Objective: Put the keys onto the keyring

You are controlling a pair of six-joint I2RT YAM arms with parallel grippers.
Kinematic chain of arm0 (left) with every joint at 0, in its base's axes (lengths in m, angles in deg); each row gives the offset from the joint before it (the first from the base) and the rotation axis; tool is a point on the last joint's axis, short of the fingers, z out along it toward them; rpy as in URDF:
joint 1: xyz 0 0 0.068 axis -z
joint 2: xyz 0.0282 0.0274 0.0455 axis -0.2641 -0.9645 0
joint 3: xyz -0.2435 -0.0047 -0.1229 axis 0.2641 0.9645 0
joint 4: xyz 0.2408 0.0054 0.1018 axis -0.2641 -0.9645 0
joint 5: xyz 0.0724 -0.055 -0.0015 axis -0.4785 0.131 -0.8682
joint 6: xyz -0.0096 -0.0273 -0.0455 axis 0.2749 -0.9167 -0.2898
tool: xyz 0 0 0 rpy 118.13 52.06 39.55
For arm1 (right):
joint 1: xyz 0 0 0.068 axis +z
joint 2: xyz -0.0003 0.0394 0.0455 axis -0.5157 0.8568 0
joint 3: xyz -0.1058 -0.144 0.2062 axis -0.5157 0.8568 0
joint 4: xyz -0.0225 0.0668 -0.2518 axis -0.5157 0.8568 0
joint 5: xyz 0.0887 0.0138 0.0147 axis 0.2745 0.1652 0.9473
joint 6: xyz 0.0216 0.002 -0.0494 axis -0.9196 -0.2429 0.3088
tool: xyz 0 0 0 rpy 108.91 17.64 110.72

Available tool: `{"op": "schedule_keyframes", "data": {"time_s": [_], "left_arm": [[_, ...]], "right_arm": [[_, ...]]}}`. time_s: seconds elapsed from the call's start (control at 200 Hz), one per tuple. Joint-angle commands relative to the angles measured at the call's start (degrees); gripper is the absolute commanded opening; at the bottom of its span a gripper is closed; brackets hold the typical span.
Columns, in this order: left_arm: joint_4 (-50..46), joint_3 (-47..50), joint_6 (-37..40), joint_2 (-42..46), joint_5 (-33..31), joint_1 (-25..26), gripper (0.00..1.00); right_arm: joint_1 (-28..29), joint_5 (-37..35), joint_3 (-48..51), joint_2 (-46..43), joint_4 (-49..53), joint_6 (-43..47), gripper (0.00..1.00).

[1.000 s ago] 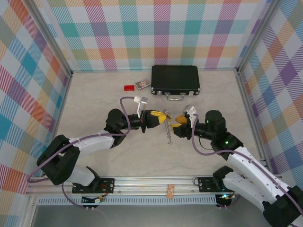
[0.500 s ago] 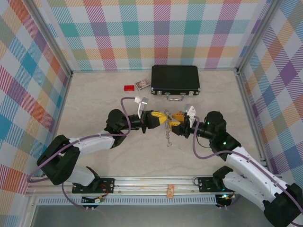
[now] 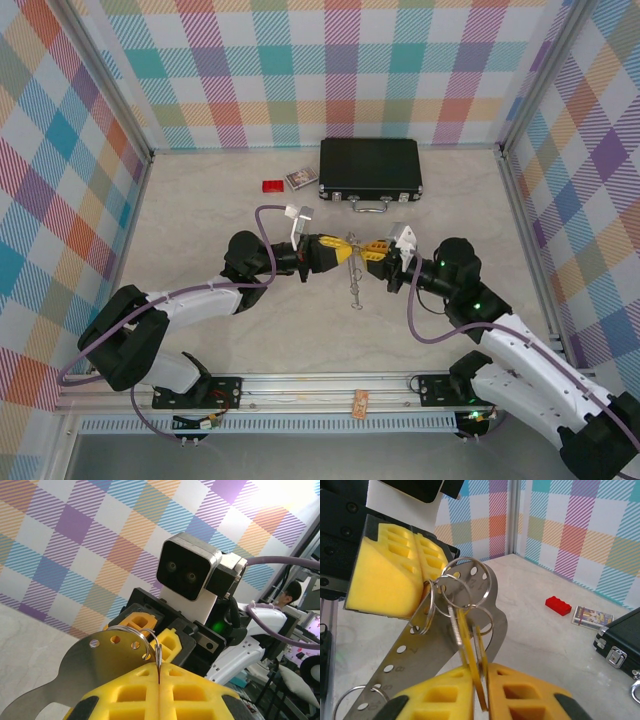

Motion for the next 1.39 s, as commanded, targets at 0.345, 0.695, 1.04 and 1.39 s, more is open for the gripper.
{"op": "schedule_keyframes", "data": {"time_s": [0.345,0.695,1.04,1.39], "left_arm": [[5.63,-1.14,-1.56,-0.28,2.01,0.94,0.0],[6.73,-1.76,-2.73,-1.78,3.13,1.18,0.0],[7.47,-1.91,-3.13,-2.39,4.19,1.94,0.0],[7.54,-1.33,-2.63,-2.21,4.04,1.96,0.0]], "right_arm": [[0.21,-1.74,-2.32,-1.61,1.79,2.51,0.0],[0.33,-3.95,-6.22,-2.53,6.68,6.71,0.0],[1.46,-4.92,-9.89,-1.06,9.84,9.04,0.0],[3.48,-9.66,-12.3,-1.24,12.01,9.95,0.0]]}}
